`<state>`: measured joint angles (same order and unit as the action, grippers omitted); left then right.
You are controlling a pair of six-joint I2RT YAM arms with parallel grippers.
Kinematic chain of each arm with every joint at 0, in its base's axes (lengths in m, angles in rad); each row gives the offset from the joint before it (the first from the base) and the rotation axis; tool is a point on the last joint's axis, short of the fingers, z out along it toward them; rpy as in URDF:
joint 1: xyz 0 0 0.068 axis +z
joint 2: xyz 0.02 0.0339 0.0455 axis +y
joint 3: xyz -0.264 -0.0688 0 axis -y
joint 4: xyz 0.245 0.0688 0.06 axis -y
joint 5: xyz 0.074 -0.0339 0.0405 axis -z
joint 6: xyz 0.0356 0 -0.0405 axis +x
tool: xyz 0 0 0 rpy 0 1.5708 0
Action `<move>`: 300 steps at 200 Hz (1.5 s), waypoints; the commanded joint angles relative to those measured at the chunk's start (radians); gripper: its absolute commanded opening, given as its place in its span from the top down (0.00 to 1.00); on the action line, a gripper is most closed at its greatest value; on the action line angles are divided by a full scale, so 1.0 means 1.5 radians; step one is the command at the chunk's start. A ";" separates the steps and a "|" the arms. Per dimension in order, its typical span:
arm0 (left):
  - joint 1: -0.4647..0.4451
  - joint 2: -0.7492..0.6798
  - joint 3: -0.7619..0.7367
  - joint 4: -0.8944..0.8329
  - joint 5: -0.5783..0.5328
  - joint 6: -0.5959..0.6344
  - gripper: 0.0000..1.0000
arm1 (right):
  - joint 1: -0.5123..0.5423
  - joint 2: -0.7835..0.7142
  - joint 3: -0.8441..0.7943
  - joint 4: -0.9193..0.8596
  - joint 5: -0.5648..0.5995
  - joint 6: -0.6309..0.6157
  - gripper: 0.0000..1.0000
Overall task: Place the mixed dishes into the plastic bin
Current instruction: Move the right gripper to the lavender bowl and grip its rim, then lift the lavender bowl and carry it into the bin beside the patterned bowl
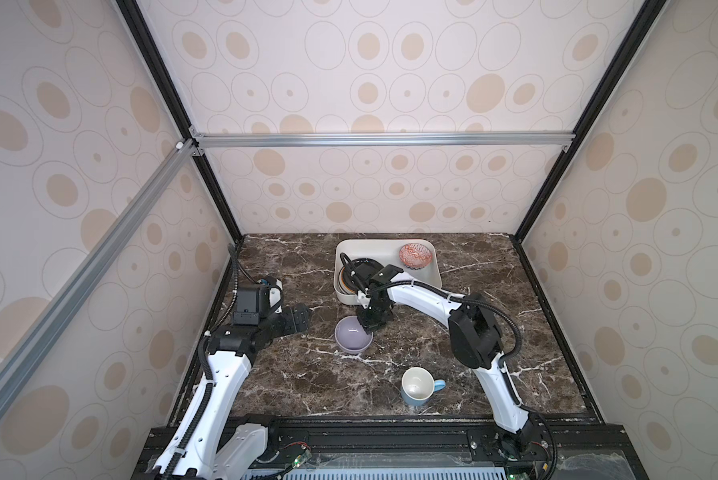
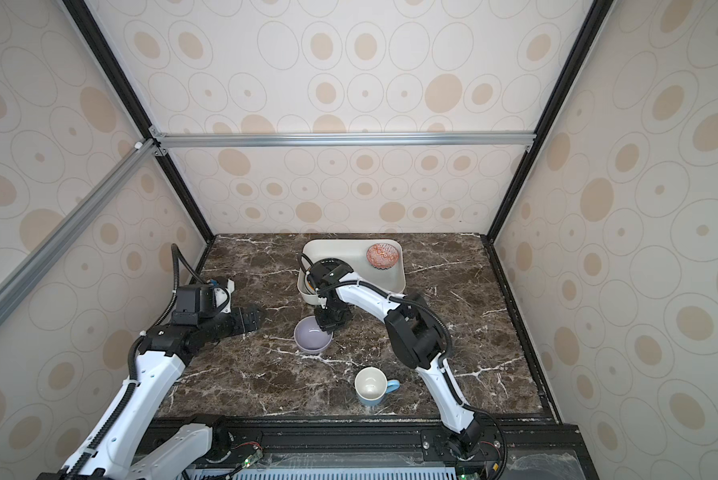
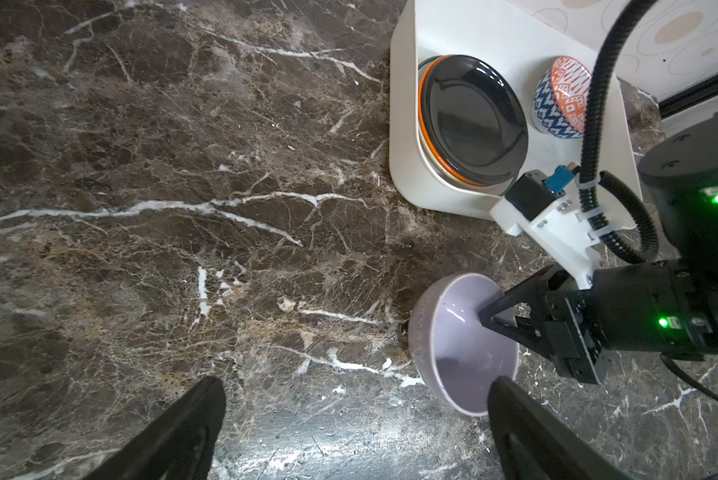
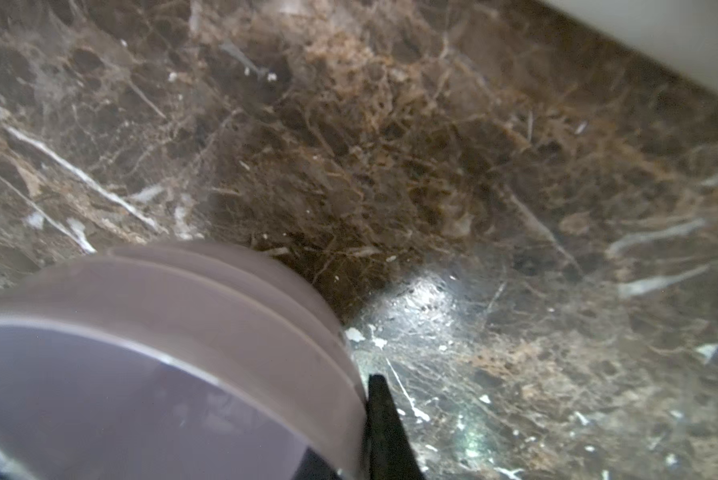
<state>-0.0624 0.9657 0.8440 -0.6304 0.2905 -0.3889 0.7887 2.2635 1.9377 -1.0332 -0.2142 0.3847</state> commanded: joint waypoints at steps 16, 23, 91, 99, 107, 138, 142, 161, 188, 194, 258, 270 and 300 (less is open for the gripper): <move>0.006 0.045 0.053 0.025 -0.001 -0.005 0.01 | 0.004 -0.004 0.061 -0.053 0.005 -0.028 0.96; 0.005 0.055 0.062 0.028 -0.003 -0.003 0.01 | 0.002 -0.007 0.076 -0.066 0.006 -0.033 0.97; 0.006 0.177 0.159 0.085 0.023 -0.014 0.01 | -0.104 -0.043 0.193 -0.146 0.017 -0.048 0.96; 0.005 0.195 0.171 0.098 0.036 -0.021 0.01 | -0.126 -0.042 0.200 -0.148 0.021 -0.050 0.97; 0.004 0.212 0.182 0.110 0.045 -0.026 0.01 | -0.148 -0.041 0.206 -0.153 0.025 -0.051 0.96; -0.002 0.285 0.241 0.139 0.067 -0.039 0.01 | -0.219 -0.034 0.217 -0.149 0.027 -0.059 0.96; -0.004 0.294 0.251 0.139 0.067 -0.038 0.01 | -0.227 -0.032 0.218 -0.148 0.027 -0.060 0.96; -0.015 0.340 0.297 0.140 0.066 -0.036 0.01 | -0.260 -0.024 0.224 -0.144 0.028 -0.063 0.97; -0.034 0.401 0.361 0.138 0.064 -0.037 0.01 | -0.299 -0.004 0.264 -0.131 0.022 -0.064 0.96; -0.039 0.414 0.376 0.136 0.062 -0.036 0.01 | -0.305 0.002 0.274 -0.128 0.024 -0.064 0.96; -0.065 0.513 0.504 0.109 0.047 -0.036 0.01 | -0.382 0.109 0.386 -0.089 0.026 -0.022 0.96; -0.068 0.521 0.515 0.105 0.044 -0.036 0.01 | -0.390 0.120 0.386 -0.071 0.030 -0.013 0.96; -0.073 0.533 0.533 0.094 0.036 -0.039 0.01 | -0.403 0.151 0.415 -0.050 0.028 -0.001 0.96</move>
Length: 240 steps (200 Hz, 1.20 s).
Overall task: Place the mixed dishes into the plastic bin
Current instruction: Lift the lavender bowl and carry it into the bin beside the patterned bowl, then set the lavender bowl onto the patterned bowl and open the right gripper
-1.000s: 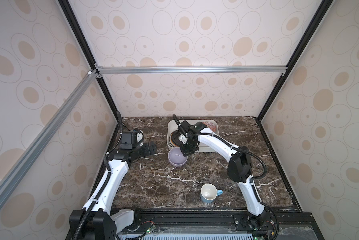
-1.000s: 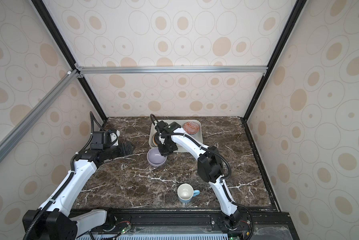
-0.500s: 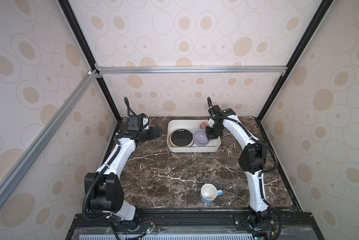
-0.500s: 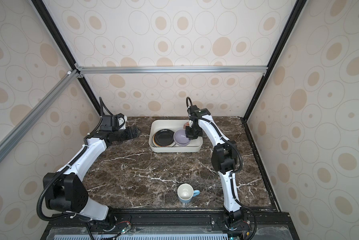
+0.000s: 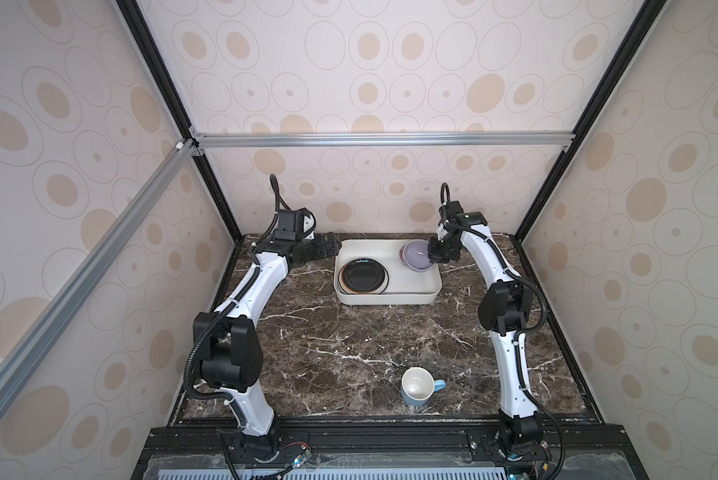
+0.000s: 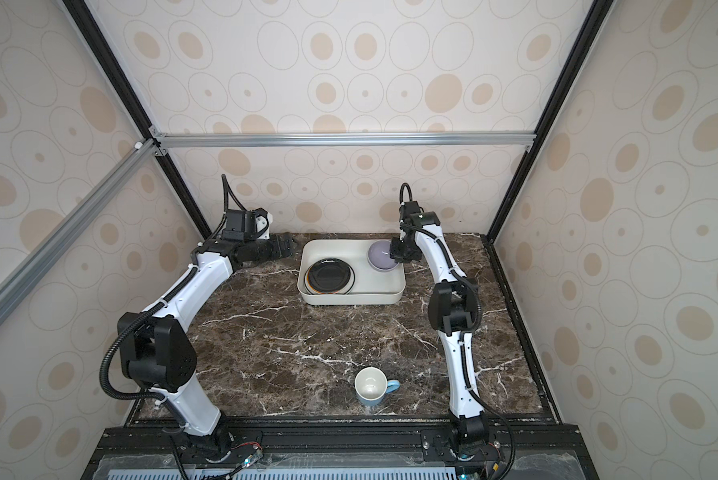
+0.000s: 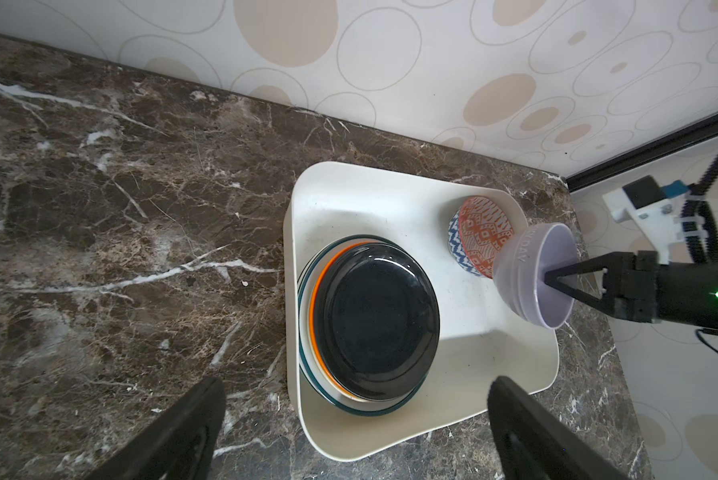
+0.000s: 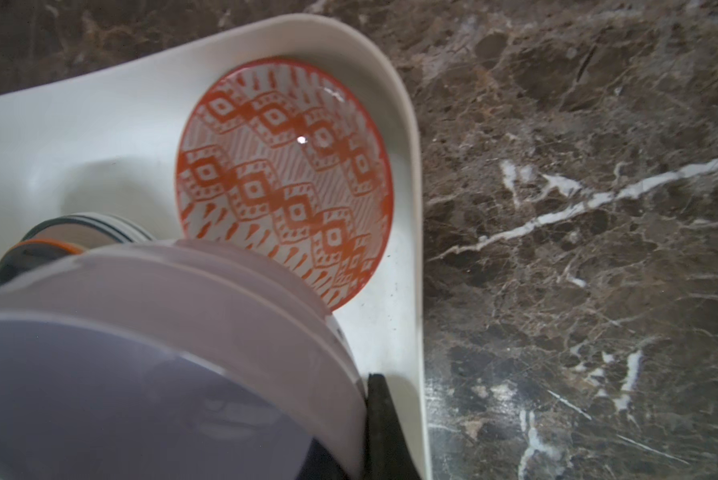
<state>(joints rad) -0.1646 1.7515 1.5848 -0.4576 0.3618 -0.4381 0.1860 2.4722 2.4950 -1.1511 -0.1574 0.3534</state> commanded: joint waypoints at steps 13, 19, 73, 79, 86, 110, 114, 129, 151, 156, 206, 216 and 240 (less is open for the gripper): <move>-0.006 0.015 0.046 -0.025 -0.015 -0.007 0.01 | -0.006 0.029 0.064 0.027 -0.014 0.022 0.95; -0.006 0.018 0.051 -0.028 -0.016 -0.007 0.01 | -0.008 0.035 0.070 0.027 -0.015 0.022 0.95; -0.015 0.048 0.098 -0.051 -0.027 -0.010 0.01 | -0.015 0.070 0.082 0.043 -0.021 0.026 0.91; -0.016 0.051 0.104 -0.053 -0.027 -0.010 0.01 | -0.016 0.072 0.084 0.044 -0.023 0.026 0.88; -0.016 0.055 0.109 -0.057 -0.029 -0.010 0.01 | -0.015 0.075 0.087 0.046 -0.024 0.028 0.85; -0.021 0.068 0.134 -0.070 -0.033 -0.008 0.01 | -0.015 0.079 0.088 0.058 -0.029 0.031 0.75; -0.021 0.071 0.137 -0.071 -0.034 -0.007 0.01 | -0.015 0.079 0.088 0.060 -0.031 0.031 0.75; -0.023 0.077 0.150 -0.078 -0.037 -0.004 0.01 | -0.016 0.082 0.091 0.064 -0.034 0.032 0.72; -0.023 0.080 0.160 -0.083 -0.041 0.000 0.01 | -0.016 0.082 0.094 0.066 -0.036 0.034 0.72; -0.023 0.081 0.160 -0.084 -0.040 0.001 0.01 | -0.015 0.082 0.094 0.066 -0.034 0.034 0.73; -0.023 0.078 0.158 -0.091 -0.048 0.013 0.01 | -0.013 0.078 0.074 0.071 -0.037 0.044 0.88; -0.023 0.076 0.157 -0.095 -0.050 0.018 0.01 | -0.009 0.079 0.072 0.074 -0.039 0.046 0.89; -0.023 0.070 0.156 -0.107 -0.057 0.028 0.01 | -0.004 0.072 0.073 0.074 -0.037 0.052 0.83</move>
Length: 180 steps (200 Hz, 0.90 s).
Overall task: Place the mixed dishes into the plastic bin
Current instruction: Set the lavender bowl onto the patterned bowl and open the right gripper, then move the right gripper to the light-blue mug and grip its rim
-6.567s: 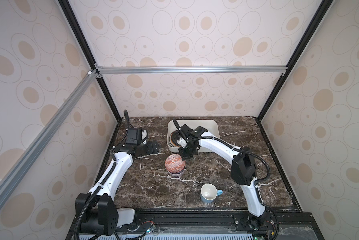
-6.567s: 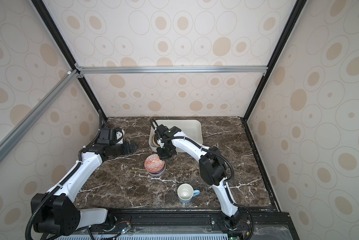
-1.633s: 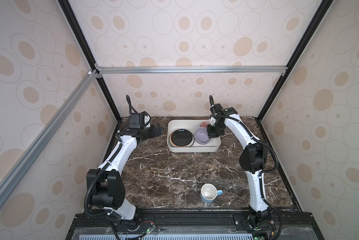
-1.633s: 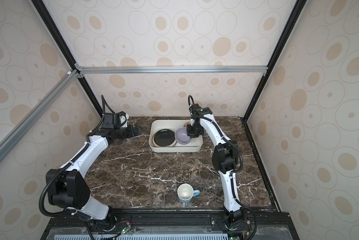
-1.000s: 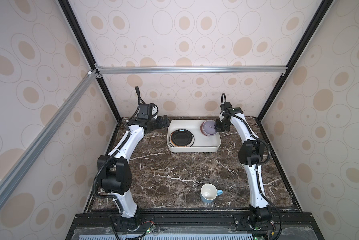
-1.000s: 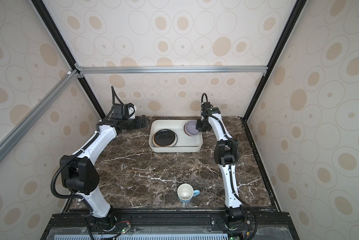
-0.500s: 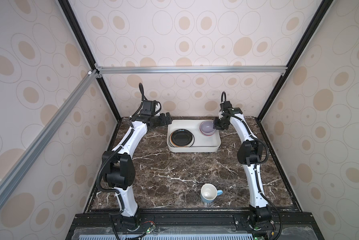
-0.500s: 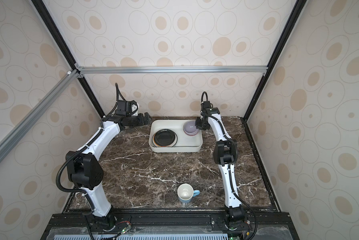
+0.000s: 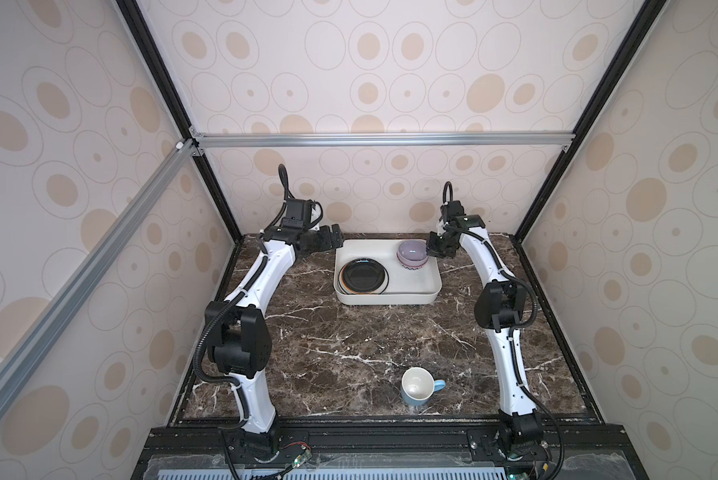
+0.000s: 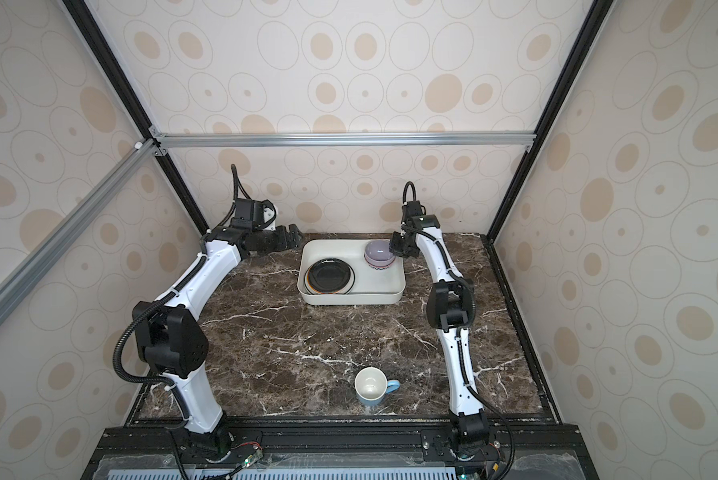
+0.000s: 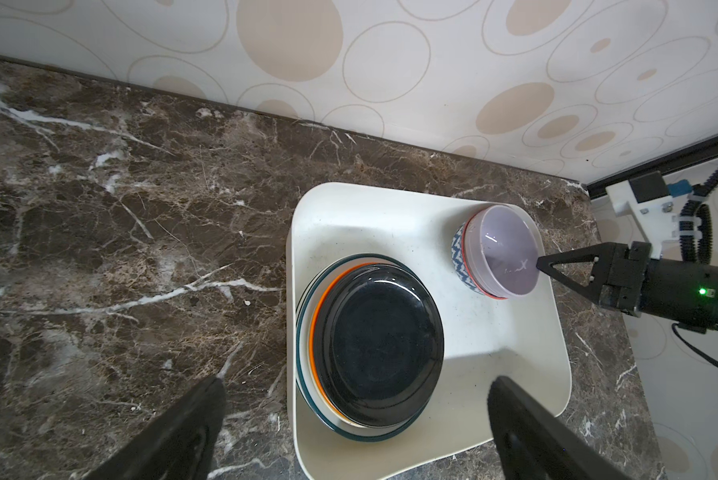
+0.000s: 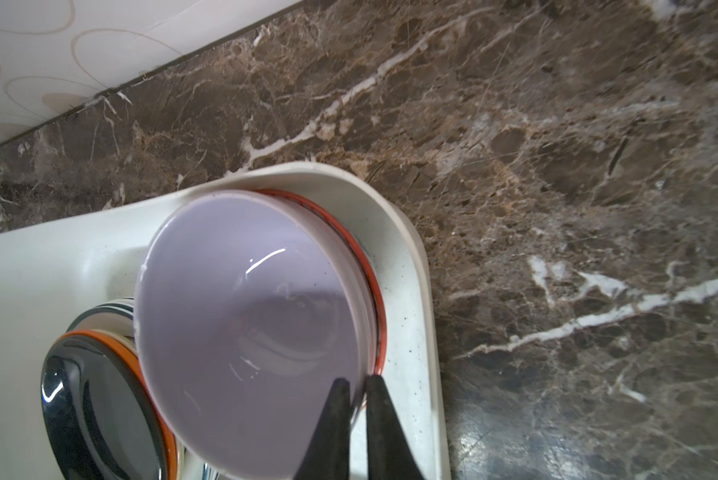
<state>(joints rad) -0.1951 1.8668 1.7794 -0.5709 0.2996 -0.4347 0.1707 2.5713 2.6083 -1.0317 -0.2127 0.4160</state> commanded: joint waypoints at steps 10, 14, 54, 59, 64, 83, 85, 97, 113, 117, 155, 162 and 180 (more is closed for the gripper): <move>-0.002 -0.012 0.025 -0.033 -0.015 0.031 0.01 | 0.006 -0.003 -0.002 -0.008 0.001 0.009 0.82; -0.003 -0.014 0.024 -0.033 -0.016 0.032 0.01 | 0.006 -0.008 -0.003 -0.010 0.003 0.008 0.81; -0.003 -0.041 -0.016 -0.024 -0.008 0.044 0.01 | 0.013 -0.095 -0.037 -0.044 0.013 -0.025 0.76; -0.003 -0.047 -0.026 -0.019 -0.005 0.044 0.01 | 0.016 -0.111 -0.050 -0.049 0.015 -0.032 0.76; -0.003 -0.053 -0.037 -0.013 -0.001 0.043 0.01 | 0.020 -0.128 -0.065 -0.054 0.018 -0.038 0.75; -0.002 -0.079 -0.087 0.015 0.015 0.040 0.01 | 0.036 -0.198 -0.138 -0.077 0.021 -0.052 0.74; -0.003 -0.082 -0.091 0.017 0.017 0.040 0.01 | 0.038 -0.206 -0.148 -0.078 0.020 -0.053 0.74; -0.003 -0.100 -0.127 0.035 0.029 0.038 0.01 | 0.055 -0.258 -0.216 -0.084 0.023 -0.062 0.73; -0.002 -0.125 -0.176 0.057 0.043 0.037 0.01 | 0.094 -0.337 -0.342 -0.066 0.021 -0.064 0.71; -0.002 -0.131 -0.188 0.062 0.045 0.037 0.01 | 0.104 -0.358 -0.373 -0.060 0.022 -0.064 0.70; -0.003 -0.188 -0.290 0.094 0.066 0.042 0.01 | 0.198 -0.547 -0.657 0.005 0.022 -0.010 0.61; -0.003 -0.199 -0.308 0.098 0.067 0.043 0.01 | 0.218 -0.575 -0.702 0.016 0.026 0.004 0.58; -0.003 -0.231 -0.352 0.103 0.073 0.048 0.01 | 0.268 -0.633 -0.789 0.020 0.041 0.042 0.56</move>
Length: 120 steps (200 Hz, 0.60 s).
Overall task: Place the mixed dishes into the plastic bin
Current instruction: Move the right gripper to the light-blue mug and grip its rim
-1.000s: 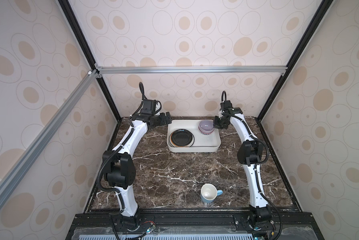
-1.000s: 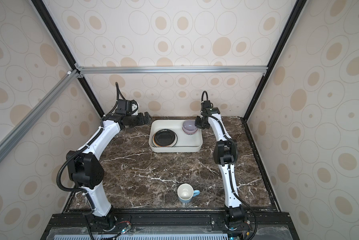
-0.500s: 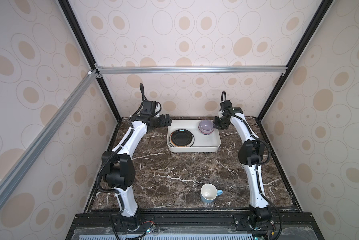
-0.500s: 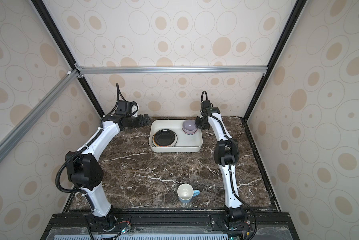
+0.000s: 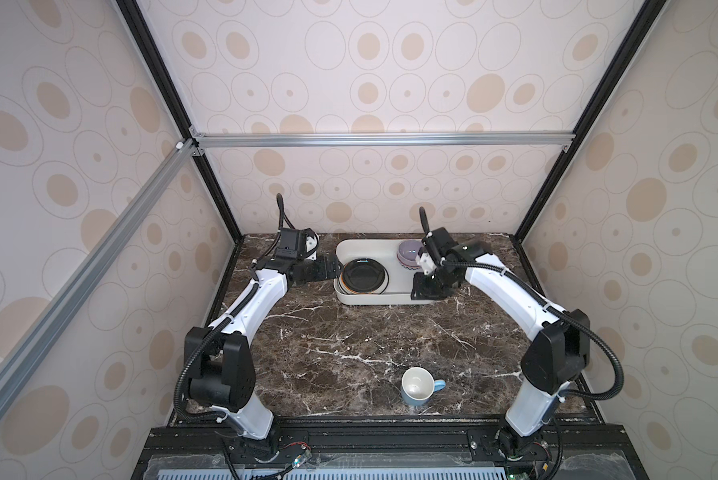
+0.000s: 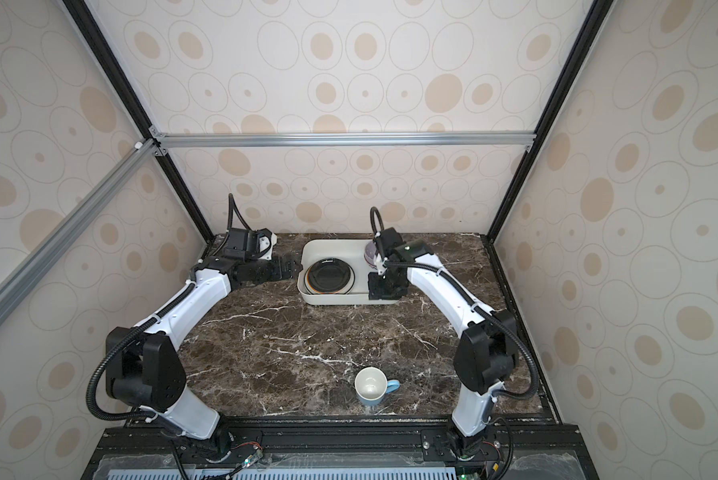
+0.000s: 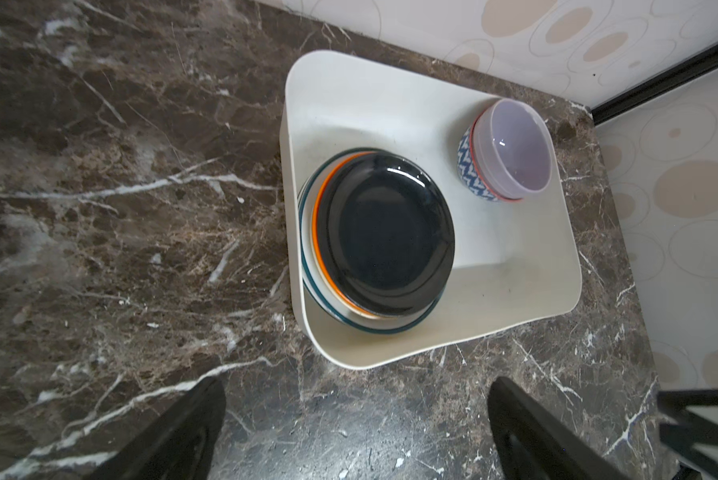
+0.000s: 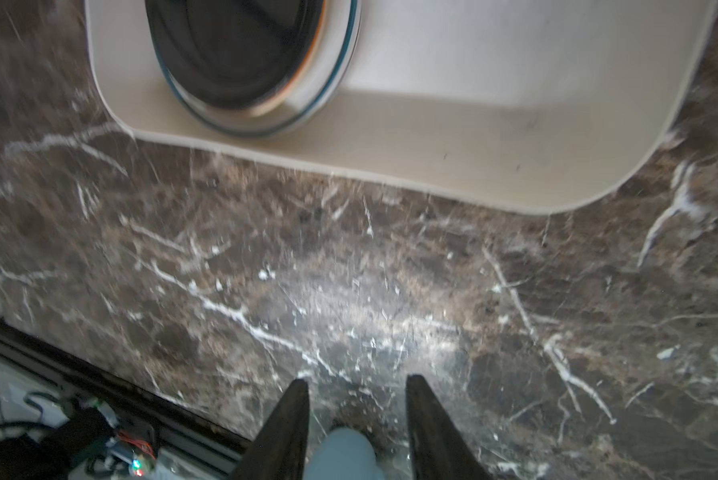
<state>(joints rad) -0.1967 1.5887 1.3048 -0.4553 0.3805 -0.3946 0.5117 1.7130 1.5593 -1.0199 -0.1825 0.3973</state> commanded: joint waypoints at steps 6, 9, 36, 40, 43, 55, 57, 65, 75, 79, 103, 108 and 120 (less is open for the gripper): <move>-0.002 -0.057 -0.050 0.026 0.021 0.024 0.01 | 0.060 -0.078 -0.111 0.013 0.026 0.067 0.56; -0.002 -0.062 -0.056 0.027 0.020 0.025 0.01 | 0.069 -0.085 -0.123 0.013 0.028 0.074 0.56; -0.001 -0.108 -0.109 0.026 0.019 0.031 0.01 | 0.149 -0.136 -0.185 0.003 0.072 0.121 0.55; -0.002 -0.115 -0.116 0.026 0.021 0.031 0.01 | 0.158 -0.141 -0.193 0.004 0.075 0.127 0.55; -0.001 -0.121 -0.120 0.026 0.021 0.030 0.01 | 0.164 -0.145 -0.198 0.003 0.077 0.131 0.55; -0.002 -0.143 -0.138 0.026 0.020 0.026 0.01 | 0.180 -0.160 -0.216 0.004 0.089 0.143 0.55; -0.002 -0.148 -0.140 0.026 0.019 0.025 0.01 | 0.183 -0.161 -0.219 0.005 0.090 0.145 0.55; -0.002 -0.164 -0.150 0.026 0.019 0.023 0.01 | 0.188 -0.169 -0.230 0.007 0.091 0.147 0.55; -0.002 -0.182 -0.159 0.024 0.015 0.019 0.01 | 0.191 -0.176 -0.237 0.003 0.092 0.149 0.55; -0.002 -0.189 -0.161 0.023 0.014 0.018 0.01 | 0.192 -0.179 -0.239 0.000 0.092 0.149 0.55; -0.001 -0.225 -0.178 0.016 0.004 0.012 0.01 | 0.198 -0.197 -0.241 -0.018 0.093 0.139 0.55; -0.001 -0.231 -0.182 0.016 0.002 0.010 0.01 | 0.199 -0.200 -0.241 -0.023 0.092 0.136 0.55; -0.002 -0.242 -0.188 0.017 0.002 0.004 0.01 | 0.200 -0.201 -0.244 -0.032 0.091 0.131 0.55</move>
<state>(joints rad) -0.1967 1.2633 1.0355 -0.4313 0.3943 -0.3813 0.7986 1.4425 1.2095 -1.0153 -0.0692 0.5865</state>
